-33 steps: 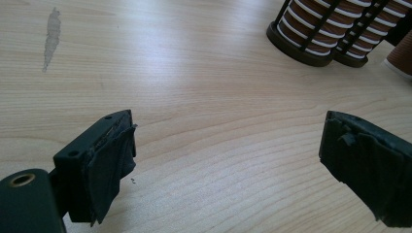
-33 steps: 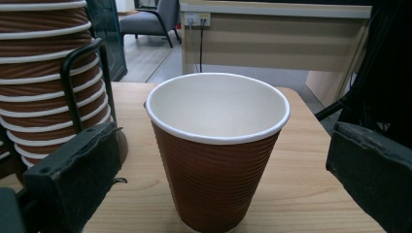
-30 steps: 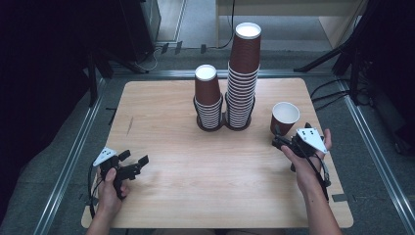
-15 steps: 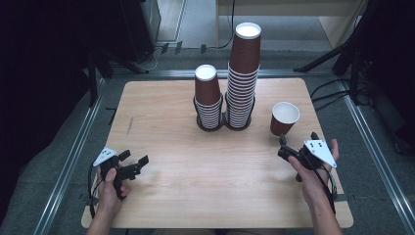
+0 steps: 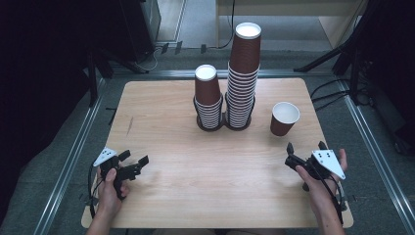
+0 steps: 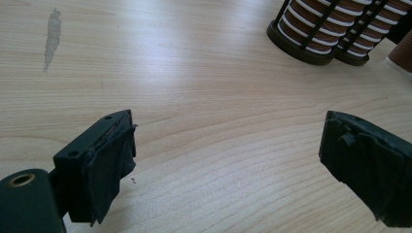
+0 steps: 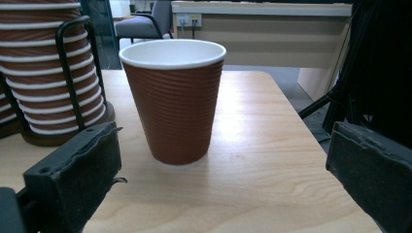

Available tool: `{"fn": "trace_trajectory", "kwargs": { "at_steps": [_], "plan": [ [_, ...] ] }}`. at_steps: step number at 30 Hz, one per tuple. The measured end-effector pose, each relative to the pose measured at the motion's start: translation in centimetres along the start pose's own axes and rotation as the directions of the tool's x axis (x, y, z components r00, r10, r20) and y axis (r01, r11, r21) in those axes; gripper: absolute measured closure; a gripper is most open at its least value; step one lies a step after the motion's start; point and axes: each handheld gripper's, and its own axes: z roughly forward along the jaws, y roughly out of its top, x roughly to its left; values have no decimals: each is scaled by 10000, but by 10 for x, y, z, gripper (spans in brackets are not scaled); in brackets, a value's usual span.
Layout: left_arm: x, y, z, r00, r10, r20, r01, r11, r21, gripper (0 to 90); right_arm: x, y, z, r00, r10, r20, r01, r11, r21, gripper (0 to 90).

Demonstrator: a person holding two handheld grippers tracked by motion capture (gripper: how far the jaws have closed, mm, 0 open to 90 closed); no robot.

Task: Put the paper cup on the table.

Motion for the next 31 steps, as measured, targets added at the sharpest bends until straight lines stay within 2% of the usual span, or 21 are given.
{"fn": "trace_trajectory", "kwargs": {
  "at_steps": [2, 6, 7, 11, 15, 16, 18, 25, 28, 31],
  "plan": [
    [0, 0, 0, 10000, -5, -4, 5, 10000, 0, 60, -4, -5, -5, 9998, -204, 51, 203, 9998, 35, 0],
    [0, 0, 0, 10000, 3, -9, -3, 10000, 1, 60, -9, -8, -10, 9996, -228, 155, 227, 9997, 81, 0],
    [0, 0, 0, 10000, 17, -9, -17, 10000, 14, 59, -12, -10, -14, 9989, -386, 273, 383, 9992, 94, 0],
    [-1, 0, 0, 10000, 36, -18, -36, 10000, 26, 60, -19, -13, -22, 9986, -387, 349, 383, 9992, 113, 0],
    [-4, 0, 2, 9994, 326, -106, -324, 9994, 138, 60, -28, -17, -32, 9974, -520, 496, 512, 9985, 171, 0],
    [-4, -1, 2, 9991, 394, -130, -392, 9991, 143, 60, -32, -20, -36, 9955, -625, 710, 606, 9978, 277, 0],
    [-5, -1, 2, 9988, 466, -138, -463, 9988, 170, 59, -33, -21, -38, 9957, -579, 721, 558, 9980, 310, 0],
    [-3, 0, 1, 9995, 325, -58, -324, 9994, 127, 60, -40, -25, -53, 9945, -616, 844, 583, 9975, 411, 0],
    [-3, 0, 1, 9994, 332, -67, -331, 9994, 124, 59, -43, -25, -56, 9910, -666, 1163, 620, 9972, 428, 0],
    [-3, 0, 1, 9995, 320, -67, -319, 9994, 136, 59, -46, -25, -59, 9899, -509, 1326, 457, 9981, 422, 0]
  ]
}}
